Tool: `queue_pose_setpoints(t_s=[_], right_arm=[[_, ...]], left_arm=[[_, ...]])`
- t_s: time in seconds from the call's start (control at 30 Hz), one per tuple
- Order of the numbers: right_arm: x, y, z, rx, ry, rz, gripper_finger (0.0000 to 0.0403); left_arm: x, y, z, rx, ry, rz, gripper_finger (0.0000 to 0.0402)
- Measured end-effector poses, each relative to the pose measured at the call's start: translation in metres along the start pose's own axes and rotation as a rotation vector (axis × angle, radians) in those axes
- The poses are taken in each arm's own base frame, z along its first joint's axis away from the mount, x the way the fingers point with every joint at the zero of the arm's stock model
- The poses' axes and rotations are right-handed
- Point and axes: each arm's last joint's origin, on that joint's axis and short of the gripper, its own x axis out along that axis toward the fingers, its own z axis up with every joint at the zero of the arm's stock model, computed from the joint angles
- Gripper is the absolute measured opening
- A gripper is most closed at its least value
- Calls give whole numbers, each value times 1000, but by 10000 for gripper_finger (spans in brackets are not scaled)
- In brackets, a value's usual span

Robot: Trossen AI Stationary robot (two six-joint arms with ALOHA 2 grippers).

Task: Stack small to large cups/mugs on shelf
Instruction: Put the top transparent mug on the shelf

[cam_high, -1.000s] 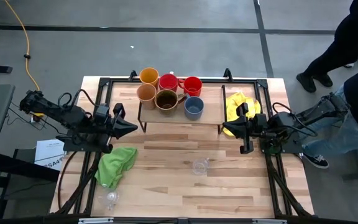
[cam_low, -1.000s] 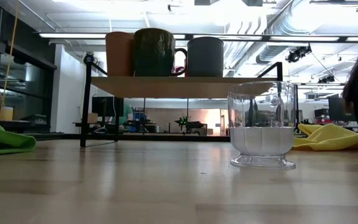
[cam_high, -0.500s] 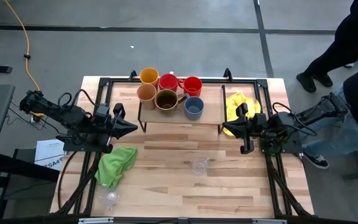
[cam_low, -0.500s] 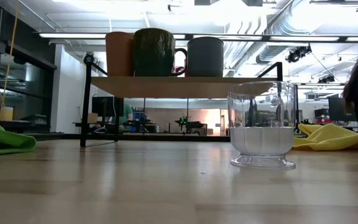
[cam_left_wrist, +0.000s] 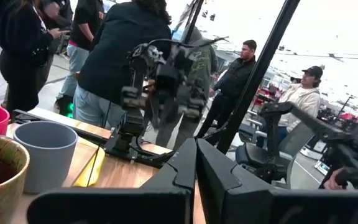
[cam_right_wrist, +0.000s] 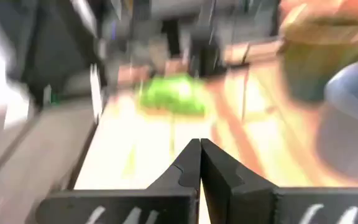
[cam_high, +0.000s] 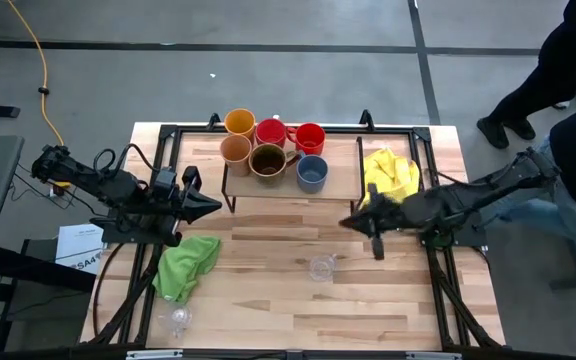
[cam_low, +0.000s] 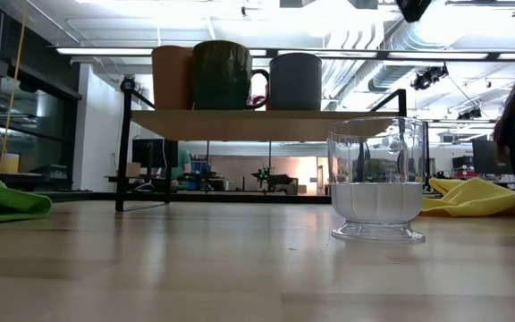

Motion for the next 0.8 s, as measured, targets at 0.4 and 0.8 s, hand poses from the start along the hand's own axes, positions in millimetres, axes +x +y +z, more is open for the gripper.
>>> queue_pose_setpoints(t_s=[0.4, 0.8], right_arm=[[62, 27, -20, -28, 696, 117, 39], [114, 15, -63, -74, 821, 22, 187]], left_arm=[[0, 1, 0, 3, -1, 22, 1], [0, 1, -1, 5, 2, 31, 1]])
